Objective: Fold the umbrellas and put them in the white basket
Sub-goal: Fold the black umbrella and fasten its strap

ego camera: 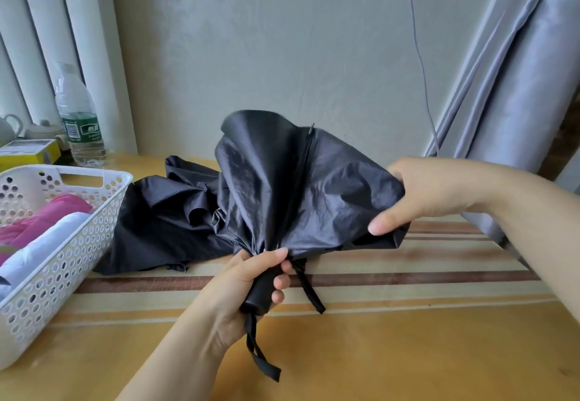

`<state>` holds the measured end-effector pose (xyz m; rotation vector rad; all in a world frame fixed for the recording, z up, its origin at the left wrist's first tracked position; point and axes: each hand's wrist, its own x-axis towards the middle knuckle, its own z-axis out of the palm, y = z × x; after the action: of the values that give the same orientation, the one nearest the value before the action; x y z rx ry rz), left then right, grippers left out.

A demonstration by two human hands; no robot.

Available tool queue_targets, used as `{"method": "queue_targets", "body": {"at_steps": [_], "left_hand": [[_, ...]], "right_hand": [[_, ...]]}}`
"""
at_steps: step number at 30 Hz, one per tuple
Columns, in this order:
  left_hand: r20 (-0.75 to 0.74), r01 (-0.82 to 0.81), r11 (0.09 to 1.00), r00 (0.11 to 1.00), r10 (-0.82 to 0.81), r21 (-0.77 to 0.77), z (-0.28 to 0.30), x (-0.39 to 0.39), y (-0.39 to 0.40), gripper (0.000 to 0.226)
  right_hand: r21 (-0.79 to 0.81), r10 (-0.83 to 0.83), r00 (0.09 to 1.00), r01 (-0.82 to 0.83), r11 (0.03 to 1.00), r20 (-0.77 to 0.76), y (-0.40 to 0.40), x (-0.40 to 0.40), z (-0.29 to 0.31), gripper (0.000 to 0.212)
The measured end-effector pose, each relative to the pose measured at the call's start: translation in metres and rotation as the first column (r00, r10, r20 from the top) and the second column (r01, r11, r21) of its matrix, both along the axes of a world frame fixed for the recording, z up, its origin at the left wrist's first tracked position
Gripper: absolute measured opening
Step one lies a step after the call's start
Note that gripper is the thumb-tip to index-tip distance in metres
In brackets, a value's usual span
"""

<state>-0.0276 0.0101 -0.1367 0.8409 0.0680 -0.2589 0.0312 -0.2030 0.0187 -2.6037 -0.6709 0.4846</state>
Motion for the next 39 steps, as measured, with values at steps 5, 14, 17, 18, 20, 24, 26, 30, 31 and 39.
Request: {"method": "queue_targets", "body": {"at_steps": [5, 14, 17, 18, 20, 24, 26, 30, 31, 39], "left_hand": [[0.037, -0.004, 0.996, 0.999, 0.001, 0.085, 0.000, -0.001, 0.002, 0.044], [0.114, -0.105, 0.981, 0.990, 0.087, 0.161, -0.002, -0.003, -0.001, 0.041], [0.134, -0.128, 0.973, 0.986, 0.103, 0.194, -0.005, -0.001, 0.000, 0.024], [0.147, -0.134, 0.968, 0.984, 0.105, 0.211, -0.004, -0.001, 0.000, 0.023], [0.180, -0.144, 0.958, 0.978, 0.100, 0.247, -0.002, -0.001, 0.000, 0.028], [0.208, -0.160, 0.938, 0.973, 0.098, 0.308, -0.004, -0.001, 0.001, 0.033], [0.234, -0.199, 0.916, 0.965, 0.120, 0.348, -0.008, 0.000, 0.000, 0.023], [0.258, -0.261, 0.886, 0.951, 0.169, 0.383, -0.007, 0.001, -0.001, 0.017], [0.251, -0.263, 0.890, 0.952, 0.176, 0.372, -0.006, 0.001, -0.001, 0.018], [0.255, -0.272, 0.918, 0.946, 0.201, 0.289, 0.001, -0.001, 0.002, 0.023]], "right_hand": [[0.185, 0.074, 0.980, -0.039, 0.982, -0.184, -0.007, -0.001, -0.009, 0.012], [0.604, 0.374, 0.818, -0.041, 0.796, -0.438, 0.016, 0.004, -0.041, 0.040], [0.509, 0.411, 0.808, -0.163, 0.845, -0.423, 0.019, 0.003, -0.039, 0.031], [0.476, 0.398, 0.816, -0.176, 0.862, -0.420, 0.019, 0.003, -0.040, 0.032], [0.422, 0.356, 0.838, -0.170, 0.891, -0.415, 0.018, 0.005, -0.041, 0.038], [0.408, 0.344, 0.827, -0.154, 0.900, -0.446, 0.020, 0.004, -0.048, 0.045], [0.382, 0.364, 0.768, -0.169, 0.909, -0.527, 0.019, 0.002, -0.044, 0.033], [0.210, 0.298, 0.781, -0.217, 0.953, -0.549, -0.010, 0.005, -0.019, 0.038], [0.189, 0.259, 0.825, -0.187, 0.964, -0.503, -0.020, 0.007, -0.013, 0.045], [0.562, -0.116, 0.976, 0.201, 0.802, -0.183, -0.041, 0.009, -0.022, 0.043]]}}
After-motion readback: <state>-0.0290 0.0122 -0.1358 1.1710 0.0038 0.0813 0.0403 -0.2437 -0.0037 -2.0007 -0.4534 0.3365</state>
